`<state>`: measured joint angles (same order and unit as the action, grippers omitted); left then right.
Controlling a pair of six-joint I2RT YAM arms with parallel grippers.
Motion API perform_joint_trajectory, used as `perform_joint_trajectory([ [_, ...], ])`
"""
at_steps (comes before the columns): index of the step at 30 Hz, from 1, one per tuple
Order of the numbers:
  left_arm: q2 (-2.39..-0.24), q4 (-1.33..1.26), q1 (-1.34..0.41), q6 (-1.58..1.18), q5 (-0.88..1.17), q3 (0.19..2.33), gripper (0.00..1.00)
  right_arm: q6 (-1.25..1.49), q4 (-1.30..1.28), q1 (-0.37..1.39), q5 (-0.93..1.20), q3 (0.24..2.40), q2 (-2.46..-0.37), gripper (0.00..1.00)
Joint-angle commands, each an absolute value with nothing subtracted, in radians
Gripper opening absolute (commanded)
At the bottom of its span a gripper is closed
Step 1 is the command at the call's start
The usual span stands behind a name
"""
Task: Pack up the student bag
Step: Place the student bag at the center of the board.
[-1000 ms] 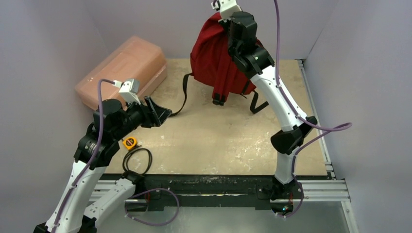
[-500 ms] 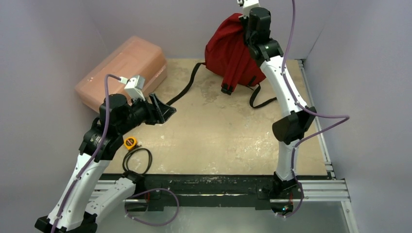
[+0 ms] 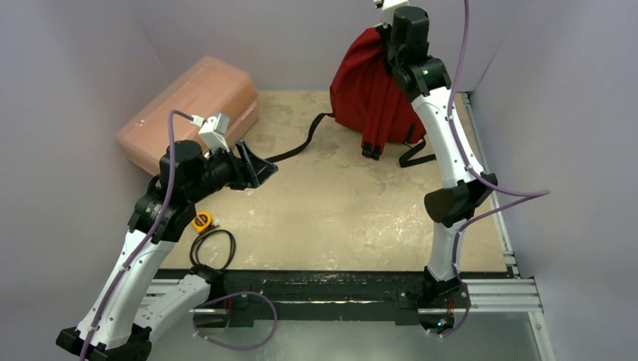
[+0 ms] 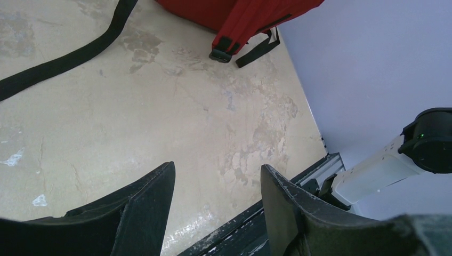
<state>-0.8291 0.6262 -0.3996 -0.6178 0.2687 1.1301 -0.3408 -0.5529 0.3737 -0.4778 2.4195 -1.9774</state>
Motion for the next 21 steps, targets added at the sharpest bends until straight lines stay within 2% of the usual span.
perform_joint_trajectory([
  [1, -0.825, 0.576, -0.399, -0.636, 0.302, 1.151, 0.59, -0.301, -0.362, 0.384, -0.454, 2.6, -1.864, 0.0],
  [10, -0.836, 0.583, -0.399, -0.63, 0.293, 1.165, 0.59, -0.224, -0.351, 0.405, -0.38, 2.469, -1.707, 0.0],
  [17, -0.839, 0.561, -0.399, -0.643, 0.314, 1.151, 0.59, -0.221, -0.286, 0.403, -0.369, 2.271, -1.748, 0.0],
  [21, -0.84, 0.561, -0.399, -0.641, 0.323, 1.142, 0.59, -0.189, -0.253, 0.401, -0.337, 2.165, -1.781, 0.1],
])
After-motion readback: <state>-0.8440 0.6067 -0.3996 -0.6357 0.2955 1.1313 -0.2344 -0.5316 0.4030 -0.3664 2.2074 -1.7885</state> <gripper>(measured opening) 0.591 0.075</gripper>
